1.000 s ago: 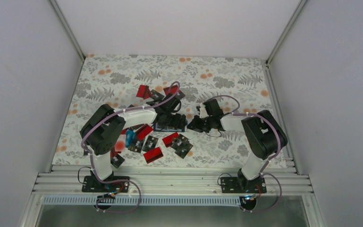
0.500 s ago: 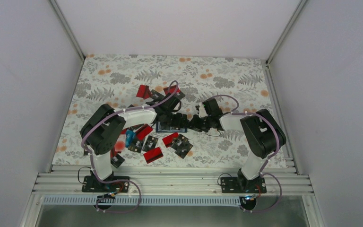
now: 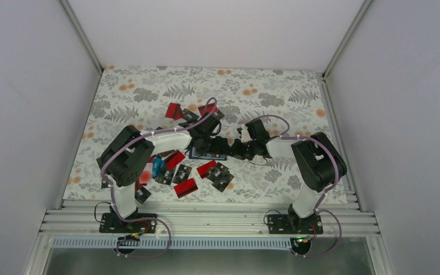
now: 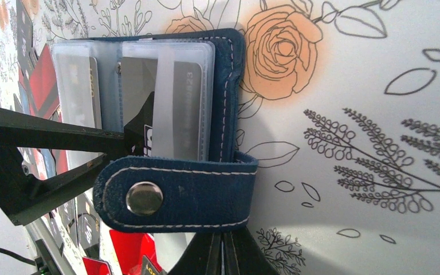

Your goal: Put the credit cards into the card holder

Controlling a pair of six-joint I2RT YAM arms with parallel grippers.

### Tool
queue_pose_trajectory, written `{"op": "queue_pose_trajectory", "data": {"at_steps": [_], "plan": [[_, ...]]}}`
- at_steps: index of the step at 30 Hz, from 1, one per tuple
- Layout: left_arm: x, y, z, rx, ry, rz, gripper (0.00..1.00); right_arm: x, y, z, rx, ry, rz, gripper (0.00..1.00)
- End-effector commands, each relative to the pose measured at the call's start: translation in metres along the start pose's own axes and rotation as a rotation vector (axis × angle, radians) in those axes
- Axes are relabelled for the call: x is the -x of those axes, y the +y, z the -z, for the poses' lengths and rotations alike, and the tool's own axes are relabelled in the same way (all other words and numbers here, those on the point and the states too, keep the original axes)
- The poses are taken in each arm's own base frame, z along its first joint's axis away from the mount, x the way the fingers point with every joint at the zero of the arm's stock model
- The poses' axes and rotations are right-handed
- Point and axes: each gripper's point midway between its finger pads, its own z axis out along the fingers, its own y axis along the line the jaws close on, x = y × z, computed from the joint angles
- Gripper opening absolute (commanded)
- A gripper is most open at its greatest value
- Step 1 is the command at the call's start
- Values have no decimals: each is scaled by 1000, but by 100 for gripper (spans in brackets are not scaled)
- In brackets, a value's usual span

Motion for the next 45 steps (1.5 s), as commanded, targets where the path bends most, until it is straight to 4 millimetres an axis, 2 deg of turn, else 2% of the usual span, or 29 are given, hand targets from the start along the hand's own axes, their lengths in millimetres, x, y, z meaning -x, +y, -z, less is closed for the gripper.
{"op": "queue_pose_trajectory", "data": {"at_steps": [1, 7, 12, 15, 20, 25, 28, 30, 35, 39, 40, 45], "plan": [[-5, -15, 2, -13, 18, -17, 85, -2, -7, -1, -50, -2, 9, 5], [8, -17, 42, 20, -40, -43, 100, 3, -10, 11, -63, -28, 36, 6], [11, -11, 73, 24, -62, -53, 100, 5, -5, 18, -60, -32, 78, 10], [9, 10, 83, 57, -68, -43, 100, 10, 4, 27, -50, -56, 121, 15], [5, 56, 94, 122, -81, -3, 98, 19, 18, 38, -43, -78, 185, 26], [5, 89, 93, 150, -73, 21, 94, 28, 31, 53, -71, -106, 242, 41], [6, 99, 89, 119, -71, 43, 92, 33, 36, 57, -112, -112, 259, 51], [6, 102, 84, 99, -69, 48, 91, 33, 38, 55, -148, -104, 266, 53], [3, 112, 74, 86, -50, 67, 87, 35, 35, 45, -236, -78, 272, 54], [-1, 116, 70, 79, -44, 81, 85, 34, 40, 37, -270, -64, 286, 50], [-2, 117, 69, 79, -44, 84, 85, 32, 35, 30, -292, -47, 280, 50], [-5, 121, 65, 78, -37, 95, 83, 31, 27, 21, -352, -34, 274, 46]]}}
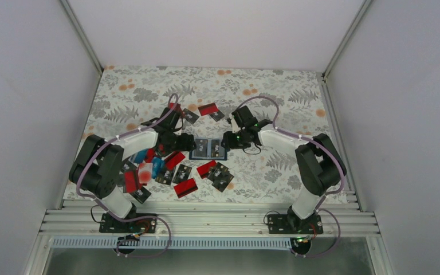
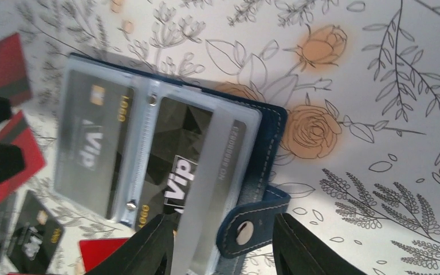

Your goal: Put the credit cards into the card holder

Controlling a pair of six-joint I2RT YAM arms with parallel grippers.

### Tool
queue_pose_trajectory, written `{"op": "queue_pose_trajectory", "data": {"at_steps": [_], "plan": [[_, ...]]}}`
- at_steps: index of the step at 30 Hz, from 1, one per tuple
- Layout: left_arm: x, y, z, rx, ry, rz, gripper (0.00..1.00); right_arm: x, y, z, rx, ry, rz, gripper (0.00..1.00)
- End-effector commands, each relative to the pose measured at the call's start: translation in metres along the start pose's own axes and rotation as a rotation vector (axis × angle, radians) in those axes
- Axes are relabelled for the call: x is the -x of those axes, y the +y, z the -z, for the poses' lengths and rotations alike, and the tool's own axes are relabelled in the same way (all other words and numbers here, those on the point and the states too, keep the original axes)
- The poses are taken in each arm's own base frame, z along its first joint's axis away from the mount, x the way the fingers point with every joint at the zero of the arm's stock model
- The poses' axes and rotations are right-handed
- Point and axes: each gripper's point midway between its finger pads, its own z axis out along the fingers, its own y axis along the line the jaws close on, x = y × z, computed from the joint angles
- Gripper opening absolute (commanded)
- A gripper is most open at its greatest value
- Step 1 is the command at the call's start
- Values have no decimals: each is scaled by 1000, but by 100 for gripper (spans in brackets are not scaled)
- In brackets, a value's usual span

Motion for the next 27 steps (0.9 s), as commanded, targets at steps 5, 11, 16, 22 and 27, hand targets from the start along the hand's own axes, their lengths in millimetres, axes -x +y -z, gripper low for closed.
{"op": "queue_pose_trajectory", "data": {"at_steps": [5, 11, 16, 22, 27], "plan": [[-3, 2, -12, -30, 13, -3, 80, 0, -14, -10, -117, 10, -6, 32], [-4, 4, -22, -37, 39, -4, 80, 2, -15, -8, -120, -9, -15, 6], [-7, -5, -31, -98, 70, -2, 77, -9, -17, -17, -97, 19, -28, 4], [-16, -15, -40, -184, 113, 11, 75, -21, -14, -33, -39, 50, -44, 4], [-21, -30, -40, -287, 123, 22, 74, -26, -10, -42, 8, 68, -51, 4]]}}
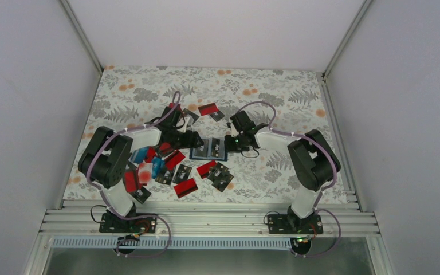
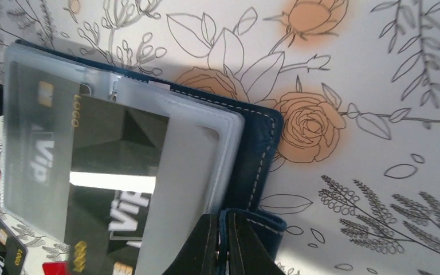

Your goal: Put the credit cards into the card holder

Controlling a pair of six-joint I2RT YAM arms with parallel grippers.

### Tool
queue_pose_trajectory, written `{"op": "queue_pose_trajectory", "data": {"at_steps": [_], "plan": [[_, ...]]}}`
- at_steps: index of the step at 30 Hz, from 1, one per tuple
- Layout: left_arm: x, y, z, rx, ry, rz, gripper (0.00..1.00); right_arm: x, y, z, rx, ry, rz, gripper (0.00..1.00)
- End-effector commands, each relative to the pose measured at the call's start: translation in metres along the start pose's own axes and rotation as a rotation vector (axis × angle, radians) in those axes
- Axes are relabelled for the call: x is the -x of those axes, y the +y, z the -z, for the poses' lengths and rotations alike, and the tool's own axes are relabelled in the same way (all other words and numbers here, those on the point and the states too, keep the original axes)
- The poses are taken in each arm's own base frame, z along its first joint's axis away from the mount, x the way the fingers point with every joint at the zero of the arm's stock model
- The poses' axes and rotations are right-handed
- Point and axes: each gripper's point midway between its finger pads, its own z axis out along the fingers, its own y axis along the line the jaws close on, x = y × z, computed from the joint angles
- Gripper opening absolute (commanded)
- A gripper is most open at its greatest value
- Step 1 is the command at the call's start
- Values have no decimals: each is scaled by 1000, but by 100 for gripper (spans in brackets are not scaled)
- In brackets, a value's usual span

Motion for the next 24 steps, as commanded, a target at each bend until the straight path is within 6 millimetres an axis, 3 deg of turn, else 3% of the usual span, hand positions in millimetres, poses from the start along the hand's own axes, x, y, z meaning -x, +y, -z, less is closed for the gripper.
{"op": "queue_pose_trajectory", "data": {"at_steps": [1, 15, 24], "plan": [[-33, -2, -14, -88, 109, 64, 73, -13, 3, -17, 42, 39, -9, 4], [0, -50, 27, -176, 8, 25, 72, -17, 4, -22, 67, 40, -7, 4], [5, -72, 19, -200, 18, 18, 71, -13, 0, -15, 48, 14, -11, 4]]}}
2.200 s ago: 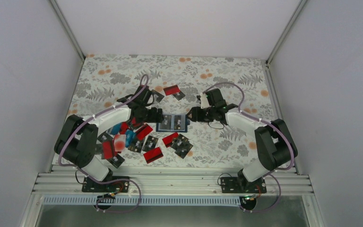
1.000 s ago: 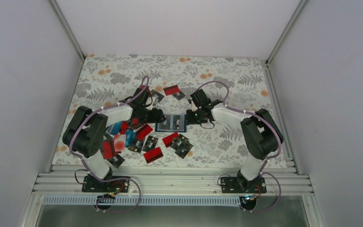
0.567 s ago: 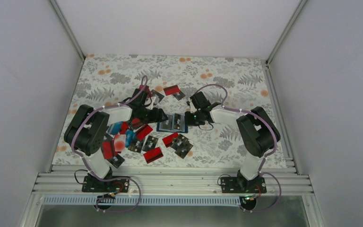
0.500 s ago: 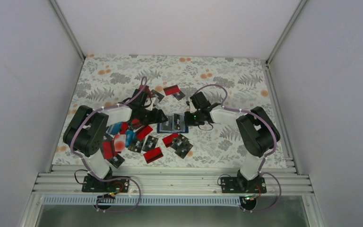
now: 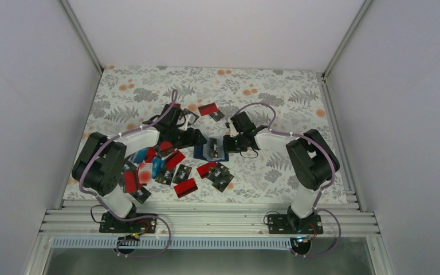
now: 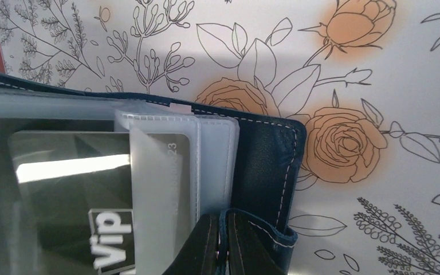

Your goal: Put the credit cards into the card holder

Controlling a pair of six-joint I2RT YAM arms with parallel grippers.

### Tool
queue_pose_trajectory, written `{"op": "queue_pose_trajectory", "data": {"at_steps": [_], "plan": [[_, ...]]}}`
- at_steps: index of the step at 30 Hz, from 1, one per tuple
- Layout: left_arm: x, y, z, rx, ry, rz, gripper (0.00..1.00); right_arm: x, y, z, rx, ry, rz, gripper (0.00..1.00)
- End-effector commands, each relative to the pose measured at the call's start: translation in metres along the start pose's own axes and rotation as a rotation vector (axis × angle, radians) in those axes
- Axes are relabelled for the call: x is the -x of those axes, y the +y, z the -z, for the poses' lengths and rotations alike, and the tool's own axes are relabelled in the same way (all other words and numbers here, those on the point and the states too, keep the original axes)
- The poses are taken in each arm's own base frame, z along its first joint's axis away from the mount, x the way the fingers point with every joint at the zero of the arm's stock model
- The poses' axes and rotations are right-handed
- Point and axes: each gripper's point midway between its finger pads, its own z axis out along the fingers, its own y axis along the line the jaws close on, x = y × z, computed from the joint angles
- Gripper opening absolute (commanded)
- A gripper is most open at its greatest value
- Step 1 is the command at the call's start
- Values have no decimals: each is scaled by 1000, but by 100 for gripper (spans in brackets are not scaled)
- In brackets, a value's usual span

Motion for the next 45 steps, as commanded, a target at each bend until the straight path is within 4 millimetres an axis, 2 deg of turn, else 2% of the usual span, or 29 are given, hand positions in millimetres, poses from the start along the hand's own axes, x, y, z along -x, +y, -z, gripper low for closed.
{"op": "queue_pose_trajectory", "data": {"at_steps": [1, 7, 13, 18, 21, 26, 31, 37, 42, 45], "plan": [[4, -37, -6, -90, 19, -31, 71, -13, -9, -2, -26, 25, -12, 4], [7, -50, -18, -76, 29, -46, 71, -6, -8, 13, -32, -8, -9, 4], [6, -53, -32, -34, 42, -50, 70, -2, -11, 28, -59, -34, -4, 4], [4, -56, -41, -14, 50, -57, 68, -1, -11, 33, -49, -27, 5, 4], [3, -53, -45, 16, 58, -68, 68, 4, -6, 42, -38, -52, 15, 4], [0, -45, -50, 66, 61, -67, 65, 4, -3, 43, -19, -48, 15, 4], [7, -59, -46, 78, 49, -99, 65, 7, -3, 43, -23, -60, 4, 4], [12, -79, -47, 44, 46, -125, 65, 10, -14, 48, -52, -91, -43, 4], [6, -93, -63, -1, 71, -137, 64, 10, -23, 51, -59, -106, -68, 4], [-2, -96, -79, -58, 98, -119, 58, 10, -28, 53, -59, -117, -81, 4]]}}
